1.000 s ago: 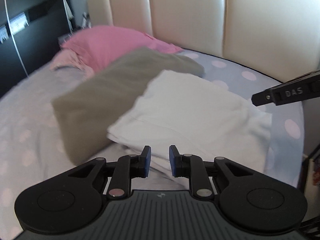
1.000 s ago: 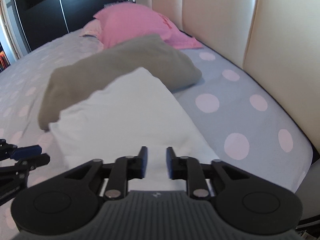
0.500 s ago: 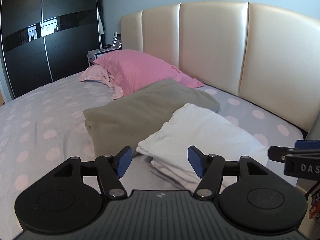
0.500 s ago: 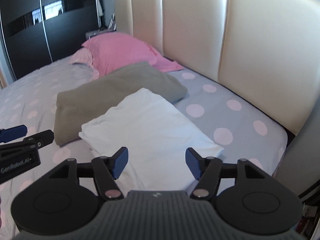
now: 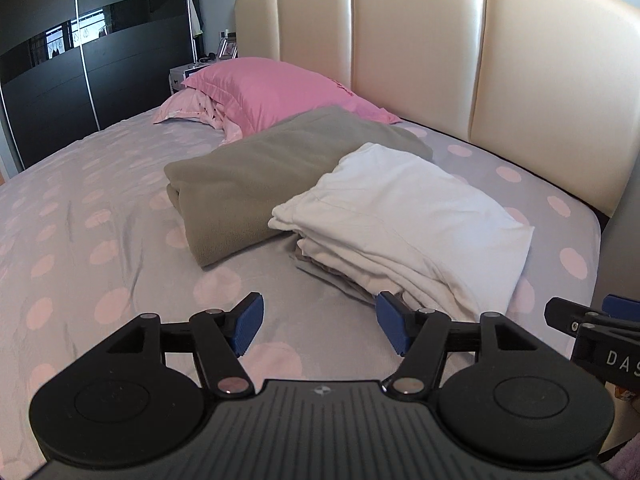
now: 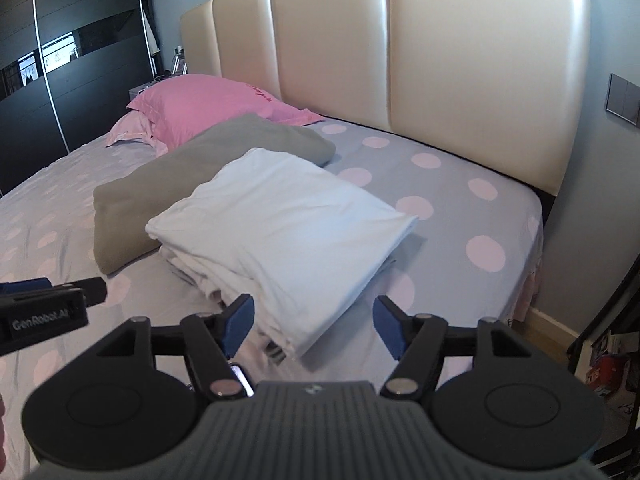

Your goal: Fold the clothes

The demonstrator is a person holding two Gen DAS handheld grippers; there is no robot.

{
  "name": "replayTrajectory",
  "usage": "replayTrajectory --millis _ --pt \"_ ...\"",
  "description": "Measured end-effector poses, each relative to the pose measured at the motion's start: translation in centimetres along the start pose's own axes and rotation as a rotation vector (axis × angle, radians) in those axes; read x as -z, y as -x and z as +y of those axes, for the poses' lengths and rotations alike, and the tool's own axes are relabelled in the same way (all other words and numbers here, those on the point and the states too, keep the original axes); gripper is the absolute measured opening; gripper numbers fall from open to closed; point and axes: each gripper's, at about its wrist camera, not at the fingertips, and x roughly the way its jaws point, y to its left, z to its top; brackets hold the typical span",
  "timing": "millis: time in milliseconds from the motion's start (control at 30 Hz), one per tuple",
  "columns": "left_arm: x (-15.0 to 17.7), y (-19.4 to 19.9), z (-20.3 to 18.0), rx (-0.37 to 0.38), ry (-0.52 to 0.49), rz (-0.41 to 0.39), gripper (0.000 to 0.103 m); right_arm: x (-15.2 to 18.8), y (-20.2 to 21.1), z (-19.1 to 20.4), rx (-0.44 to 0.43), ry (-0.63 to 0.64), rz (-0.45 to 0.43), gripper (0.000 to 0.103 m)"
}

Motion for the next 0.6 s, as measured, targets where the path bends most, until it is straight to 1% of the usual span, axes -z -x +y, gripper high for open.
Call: replayTrajectory --millis 167,333,500,600 --pt "0.9 -0.2 -0.9 -0.009 -0.01 0.012 0.061 0.8 0.0 0.3 0.005 -0.035 0.025 0.07" --pt "1.2 -0.1 -1.8 -0.003 -0.025 0.004 0.061 1.1 0.3 0.9 0.011 0.002 -0.012 0.072" --pt "1.1 0.2 -2.6 0.002 -0.043 -0.002 0.061 1.0 0.7 0.7 0.006 -0.022 -0.026 0.072" --pt "1.1 0.2 -2.9 0.0 -0.055 0.0 0.061 1.0 0.8 0.9 0.003 -0.014 -0.034 0.072"
